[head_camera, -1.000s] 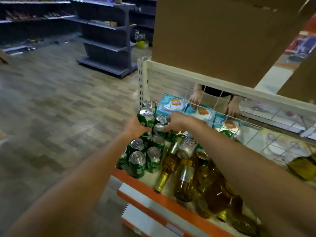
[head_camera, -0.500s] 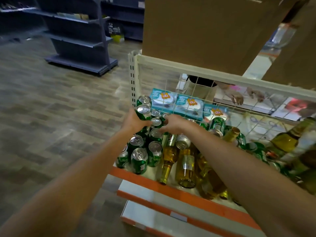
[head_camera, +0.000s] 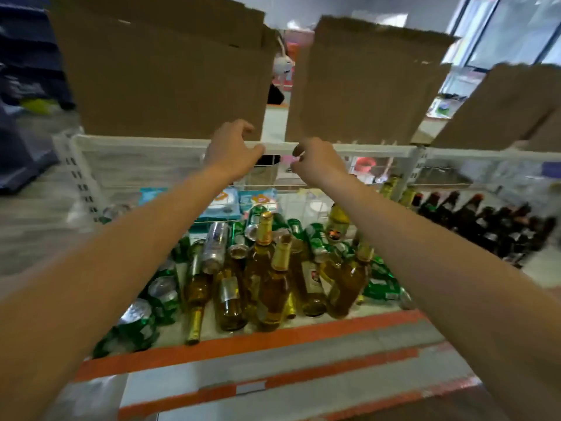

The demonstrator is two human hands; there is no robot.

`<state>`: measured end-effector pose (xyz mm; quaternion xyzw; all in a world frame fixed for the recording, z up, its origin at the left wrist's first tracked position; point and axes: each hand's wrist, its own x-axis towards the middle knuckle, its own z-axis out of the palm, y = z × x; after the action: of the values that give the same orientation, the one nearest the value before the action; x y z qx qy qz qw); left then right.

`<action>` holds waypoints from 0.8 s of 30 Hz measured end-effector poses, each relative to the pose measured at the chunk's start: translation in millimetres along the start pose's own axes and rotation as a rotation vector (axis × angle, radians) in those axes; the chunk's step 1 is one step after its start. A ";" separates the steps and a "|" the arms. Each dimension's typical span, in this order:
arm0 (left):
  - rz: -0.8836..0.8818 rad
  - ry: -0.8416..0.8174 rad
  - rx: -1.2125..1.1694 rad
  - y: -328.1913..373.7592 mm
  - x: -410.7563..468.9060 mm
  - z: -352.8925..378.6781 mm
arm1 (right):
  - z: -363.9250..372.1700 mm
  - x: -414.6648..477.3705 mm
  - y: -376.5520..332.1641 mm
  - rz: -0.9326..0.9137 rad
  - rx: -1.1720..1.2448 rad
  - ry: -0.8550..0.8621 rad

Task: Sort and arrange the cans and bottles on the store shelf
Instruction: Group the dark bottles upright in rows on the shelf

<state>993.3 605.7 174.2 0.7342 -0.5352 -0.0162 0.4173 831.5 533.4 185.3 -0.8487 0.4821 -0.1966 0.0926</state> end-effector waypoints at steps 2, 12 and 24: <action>0.035 -0.149 -0.036 35.1 -5.9 35.4 | -14.6 -12.8 51.0 0.073 -0.025 -0.023; 0.134 -0.508 0.064 138.2 -30.5 215.2 | -22.5 -34.9 275.9 0.271 -0.113 -0.230; 0.009 -0.650 0.147 219.3 -34.3 342.1 | 21.2 -47.1 438.6 0.343 -0.118 -0.446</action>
<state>648.3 412.2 75.1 0.7165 -0.6433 -0.2089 0.1707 476.0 345.7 2.5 -0.7809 0.5970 0.0420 0.1786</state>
